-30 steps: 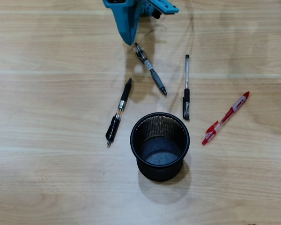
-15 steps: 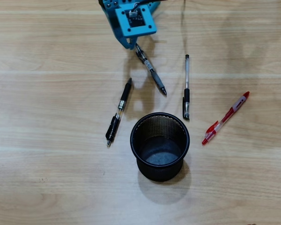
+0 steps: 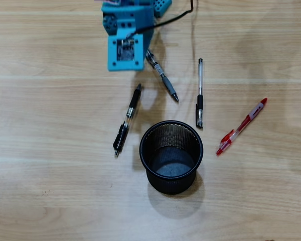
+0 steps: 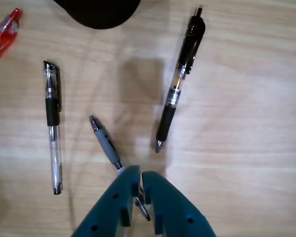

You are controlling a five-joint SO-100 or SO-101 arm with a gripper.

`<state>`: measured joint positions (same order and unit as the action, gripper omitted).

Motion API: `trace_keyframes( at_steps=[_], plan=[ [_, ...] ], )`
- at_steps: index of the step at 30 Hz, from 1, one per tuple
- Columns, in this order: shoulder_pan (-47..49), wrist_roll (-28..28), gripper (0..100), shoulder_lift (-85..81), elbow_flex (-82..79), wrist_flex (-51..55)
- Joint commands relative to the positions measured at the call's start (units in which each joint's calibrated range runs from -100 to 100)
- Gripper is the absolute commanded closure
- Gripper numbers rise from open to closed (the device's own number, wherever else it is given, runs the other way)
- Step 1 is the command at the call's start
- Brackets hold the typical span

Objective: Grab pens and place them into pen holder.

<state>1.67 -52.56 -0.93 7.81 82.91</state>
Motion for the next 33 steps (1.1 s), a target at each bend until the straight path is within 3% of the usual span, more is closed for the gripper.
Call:
trace_keyframes(
  at_steps=[1,4,12,15,33],
  plan=[
    [-0.62,-0.32,98,5.82,5.31,-0.86],
    [-0.71,-0.32,96,11.00,7.21,-3.68],
    [-1.26,-1.26,79,17.45,8.03,-13.07],
    [-1.44,-4.40,78,19.15,8.57,-12.61],
    [-2.90,-4.56,77,31.47,8.75,-13.52]
  ],
)
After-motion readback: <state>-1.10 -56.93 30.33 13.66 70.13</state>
